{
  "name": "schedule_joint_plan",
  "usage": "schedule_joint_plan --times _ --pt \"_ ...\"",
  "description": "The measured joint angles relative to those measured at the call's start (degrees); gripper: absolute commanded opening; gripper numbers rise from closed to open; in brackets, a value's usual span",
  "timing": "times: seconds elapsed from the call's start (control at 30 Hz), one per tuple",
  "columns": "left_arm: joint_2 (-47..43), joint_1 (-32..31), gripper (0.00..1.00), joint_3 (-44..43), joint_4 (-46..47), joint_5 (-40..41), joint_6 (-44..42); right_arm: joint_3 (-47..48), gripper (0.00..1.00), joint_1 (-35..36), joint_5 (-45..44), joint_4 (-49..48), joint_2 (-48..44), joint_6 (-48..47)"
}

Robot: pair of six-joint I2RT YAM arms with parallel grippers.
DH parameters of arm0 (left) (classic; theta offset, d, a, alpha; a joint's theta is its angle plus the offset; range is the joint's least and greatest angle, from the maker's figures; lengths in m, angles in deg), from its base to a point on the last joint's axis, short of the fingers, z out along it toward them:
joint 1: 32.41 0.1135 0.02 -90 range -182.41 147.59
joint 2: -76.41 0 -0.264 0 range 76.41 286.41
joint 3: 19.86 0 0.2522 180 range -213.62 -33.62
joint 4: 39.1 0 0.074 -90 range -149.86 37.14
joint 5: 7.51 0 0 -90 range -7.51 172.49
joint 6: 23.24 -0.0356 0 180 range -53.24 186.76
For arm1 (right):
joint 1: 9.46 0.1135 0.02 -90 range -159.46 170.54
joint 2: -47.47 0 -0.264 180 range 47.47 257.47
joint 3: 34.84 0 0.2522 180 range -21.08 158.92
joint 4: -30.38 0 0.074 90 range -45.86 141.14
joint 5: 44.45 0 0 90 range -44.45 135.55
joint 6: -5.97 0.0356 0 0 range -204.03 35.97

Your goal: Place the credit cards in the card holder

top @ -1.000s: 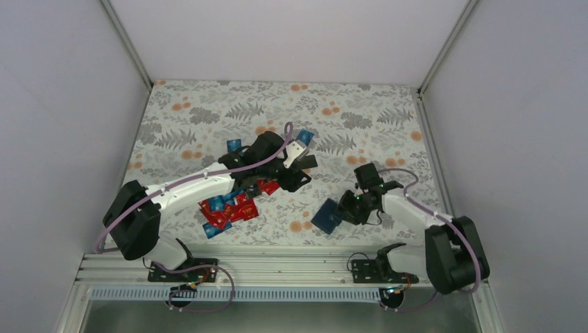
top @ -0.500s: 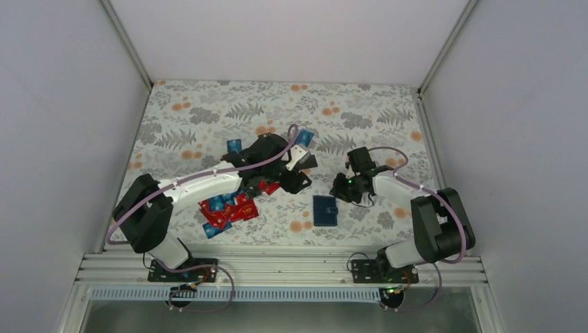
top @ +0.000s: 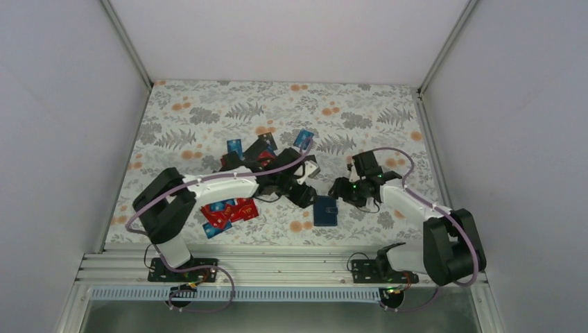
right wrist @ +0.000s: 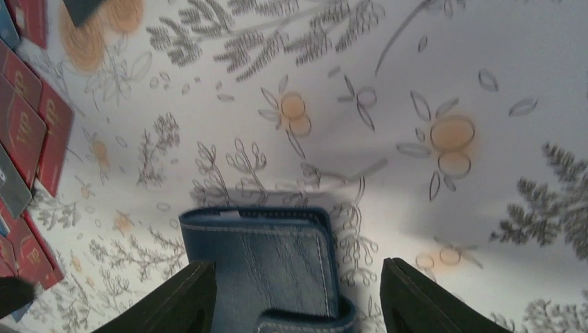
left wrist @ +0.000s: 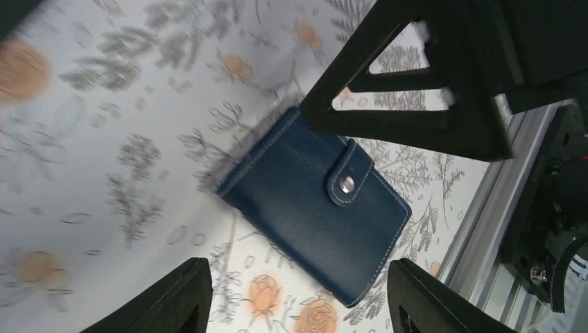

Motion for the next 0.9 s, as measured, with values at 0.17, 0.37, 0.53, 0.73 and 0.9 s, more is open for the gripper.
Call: schedule_joint_plan --times 0.17,0.37,0.53,0.73,0.9 --pt "5.35 -2.69 0.59 -1.29 0.11 -1.27 3.19 -3.37 0.55 0.39 1.79 1.44 -3.1 0.66" --pt "9.2 -3.28 0.57 -1.4 1.33 -3.04 6.43 -7.45 0.41 1.4 3.21 2.73 -8.04 1.66" --pt "10.16 -3.26 0.54 -1.57 2.86 -4.35 7.65 -9.55 0.38 3.04 4.52 2.45 -8.98 2.4" --pt "12.94 -3.23 0.51 -1.95 4.83 -5.77 7.93 -11.72 0.31 4.76 5.55 1.22 -8.46 2.99" --pt "14.88 -3.04 0.49 -2.51 6.49 -7.02 8.46 -12.33 0.17 5.11 6.14 -0.09 -7.98 3.28"
